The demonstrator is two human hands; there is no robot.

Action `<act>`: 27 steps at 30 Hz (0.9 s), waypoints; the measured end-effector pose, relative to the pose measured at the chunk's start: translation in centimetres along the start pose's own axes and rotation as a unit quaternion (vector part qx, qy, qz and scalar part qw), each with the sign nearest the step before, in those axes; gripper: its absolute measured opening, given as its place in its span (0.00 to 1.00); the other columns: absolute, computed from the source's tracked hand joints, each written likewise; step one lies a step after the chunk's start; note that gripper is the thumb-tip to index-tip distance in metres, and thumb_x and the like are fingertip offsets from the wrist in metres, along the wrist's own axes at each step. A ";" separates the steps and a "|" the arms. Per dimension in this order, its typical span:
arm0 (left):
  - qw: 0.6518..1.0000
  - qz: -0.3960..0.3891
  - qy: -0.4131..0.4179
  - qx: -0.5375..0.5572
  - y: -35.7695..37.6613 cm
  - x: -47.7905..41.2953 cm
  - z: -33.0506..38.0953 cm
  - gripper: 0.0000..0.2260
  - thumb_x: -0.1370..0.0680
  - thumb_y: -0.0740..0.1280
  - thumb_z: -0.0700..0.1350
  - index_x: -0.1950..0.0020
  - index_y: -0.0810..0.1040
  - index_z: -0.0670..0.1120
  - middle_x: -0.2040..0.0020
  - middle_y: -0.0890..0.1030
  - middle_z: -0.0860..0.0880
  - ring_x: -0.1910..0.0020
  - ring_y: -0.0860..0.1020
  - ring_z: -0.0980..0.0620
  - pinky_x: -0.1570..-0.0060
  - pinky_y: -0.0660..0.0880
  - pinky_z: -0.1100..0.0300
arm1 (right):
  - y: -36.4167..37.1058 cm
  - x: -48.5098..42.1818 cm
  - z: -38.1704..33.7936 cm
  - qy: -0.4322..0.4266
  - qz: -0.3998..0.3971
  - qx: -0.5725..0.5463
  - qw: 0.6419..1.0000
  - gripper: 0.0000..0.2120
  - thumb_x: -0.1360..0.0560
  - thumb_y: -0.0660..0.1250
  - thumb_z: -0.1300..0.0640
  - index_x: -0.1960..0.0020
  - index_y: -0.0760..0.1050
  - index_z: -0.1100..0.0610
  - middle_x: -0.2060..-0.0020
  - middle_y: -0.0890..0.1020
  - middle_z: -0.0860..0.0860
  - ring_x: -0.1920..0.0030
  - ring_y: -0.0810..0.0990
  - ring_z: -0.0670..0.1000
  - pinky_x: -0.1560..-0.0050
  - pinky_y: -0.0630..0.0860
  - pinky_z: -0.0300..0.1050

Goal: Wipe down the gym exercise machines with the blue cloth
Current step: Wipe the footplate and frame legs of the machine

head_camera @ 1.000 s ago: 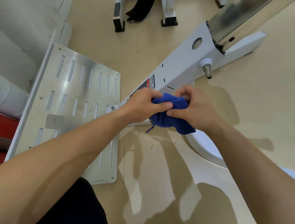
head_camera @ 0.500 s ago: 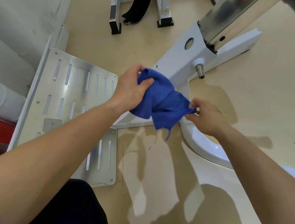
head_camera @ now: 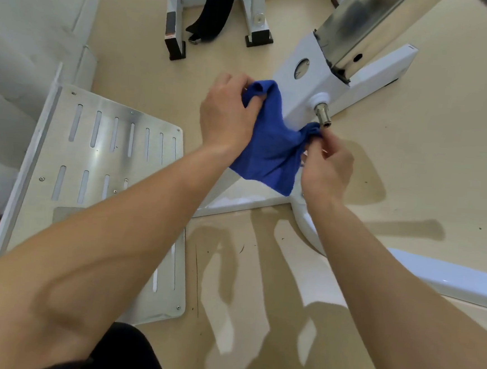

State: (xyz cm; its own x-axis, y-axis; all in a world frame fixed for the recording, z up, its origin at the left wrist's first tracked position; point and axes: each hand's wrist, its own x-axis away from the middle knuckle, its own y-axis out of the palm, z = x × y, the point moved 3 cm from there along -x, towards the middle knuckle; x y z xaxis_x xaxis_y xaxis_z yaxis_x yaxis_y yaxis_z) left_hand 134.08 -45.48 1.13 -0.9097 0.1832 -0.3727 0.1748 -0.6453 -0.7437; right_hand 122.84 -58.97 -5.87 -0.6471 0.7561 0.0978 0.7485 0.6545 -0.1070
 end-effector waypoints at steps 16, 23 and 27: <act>0.964 -0.154 0.181 0.119 5.0 3.9 -2.8 0.30 0.16 0.54 0.50 0.20 0.45 0.40 0.19 0.49 0.42 0.20 0.49 0.49 0.23 0.54 0.48 | 7.2 0.1 3.4 -0.150 0.041 0.061 0.986 0.30 0.20 0.51 0.52 0.21 0.51 0.63 0.22 0.59 0.57 0.23 0.56 0.55 0.22 0.53 0.49; 0.970 -0.162 0.170 0.058 3.6 5.2 -4.1 0.28 0.15 0.56 0.44 0.21 0.45 0.38 0.19 0.50 0.41 0.21 0.53 0.47 0.24 0.57 0.52 | 7.6 1.5 2.7 -0.150 0.043 0.042 0.987 0.31 0.21 0.54 0.59 0.21 0.51 0.63 0.22 0.58 0.57 0.22 0.55 0.55 0.22 0.53 0.48; 0.960 -0.146 0.233 0.049 3.0 4.0 -1.8 0.26 0.15 0.53 0.46 0.21 0.49 0.38 0.20 0.51 0.41 0.21 0.52 0.47 0.25 0.59 0.57 | 6.4 1.1 1.1 -0.154 0.053 -0.014 0.987 0.26 0.20 0.56 0.56 0.23 0.59 0.59 0.30 0.70 0.52 0.31 0.70 0.48 0.31 0.68 0.43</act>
State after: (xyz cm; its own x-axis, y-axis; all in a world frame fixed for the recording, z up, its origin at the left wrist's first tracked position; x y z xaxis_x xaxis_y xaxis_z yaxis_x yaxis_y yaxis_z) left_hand 131.67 -45.40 -3.58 -0.6435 0.6635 -0.3817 -0.1181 -0.5787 -0.8069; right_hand 126.80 -53.92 -7.58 -0.5756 0.7881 -0.2183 0.8148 0.5752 -0.0719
